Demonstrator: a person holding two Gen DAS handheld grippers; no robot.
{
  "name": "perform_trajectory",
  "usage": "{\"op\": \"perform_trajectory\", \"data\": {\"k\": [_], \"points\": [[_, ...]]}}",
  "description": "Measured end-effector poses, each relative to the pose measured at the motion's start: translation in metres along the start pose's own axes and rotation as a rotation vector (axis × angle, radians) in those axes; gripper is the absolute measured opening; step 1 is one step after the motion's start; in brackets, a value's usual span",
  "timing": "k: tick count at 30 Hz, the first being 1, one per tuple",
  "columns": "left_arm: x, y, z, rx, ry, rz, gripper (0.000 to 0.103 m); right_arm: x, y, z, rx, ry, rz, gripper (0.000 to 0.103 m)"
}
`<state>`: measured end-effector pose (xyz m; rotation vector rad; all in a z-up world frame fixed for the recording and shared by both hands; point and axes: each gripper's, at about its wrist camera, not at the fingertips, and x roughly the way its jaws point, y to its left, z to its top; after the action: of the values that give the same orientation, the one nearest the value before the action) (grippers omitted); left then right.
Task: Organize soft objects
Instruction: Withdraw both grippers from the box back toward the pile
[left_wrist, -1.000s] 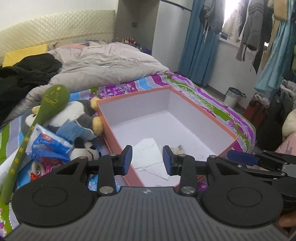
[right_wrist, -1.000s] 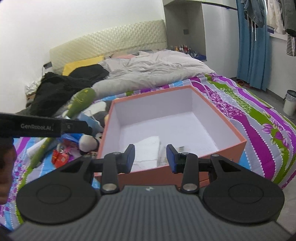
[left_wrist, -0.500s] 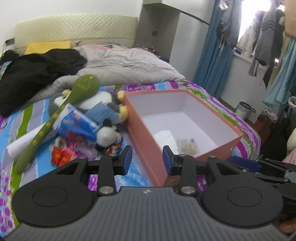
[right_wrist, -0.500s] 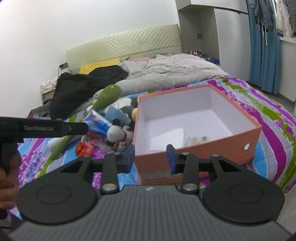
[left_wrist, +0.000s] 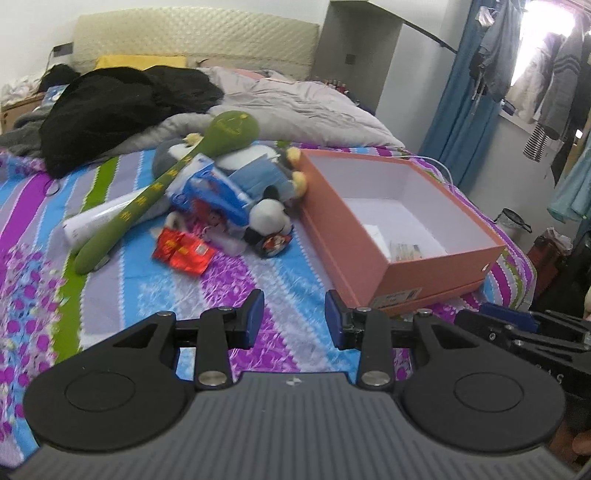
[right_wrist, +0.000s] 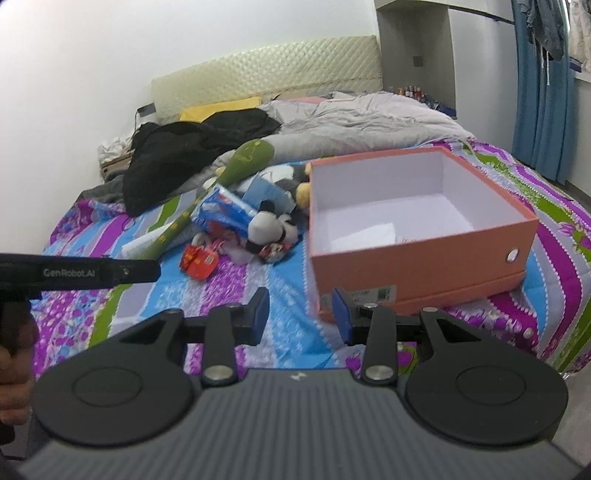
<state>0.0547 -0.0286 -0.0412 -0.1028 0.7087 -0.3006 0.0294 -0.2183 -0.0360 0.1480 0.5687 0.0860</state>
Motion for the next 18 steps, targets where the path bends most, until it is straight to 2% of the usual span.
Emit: {"op": "perform_trajectory", "data": {"k": [7, 18], "points": [[-0.008, 0.014, -0.012, -0.031, 0.005, 0.018, 0.042, 0.005, 0.013, -0.007, -0.017, 0.022, 0.014, 0.041], [0.027, 0.045, -0.013, -0.083, 0.049, 0.047, 0.042, 0.044, 0.028, -0.002, -0.050, 0.040, 0.016, 0.041]]}}
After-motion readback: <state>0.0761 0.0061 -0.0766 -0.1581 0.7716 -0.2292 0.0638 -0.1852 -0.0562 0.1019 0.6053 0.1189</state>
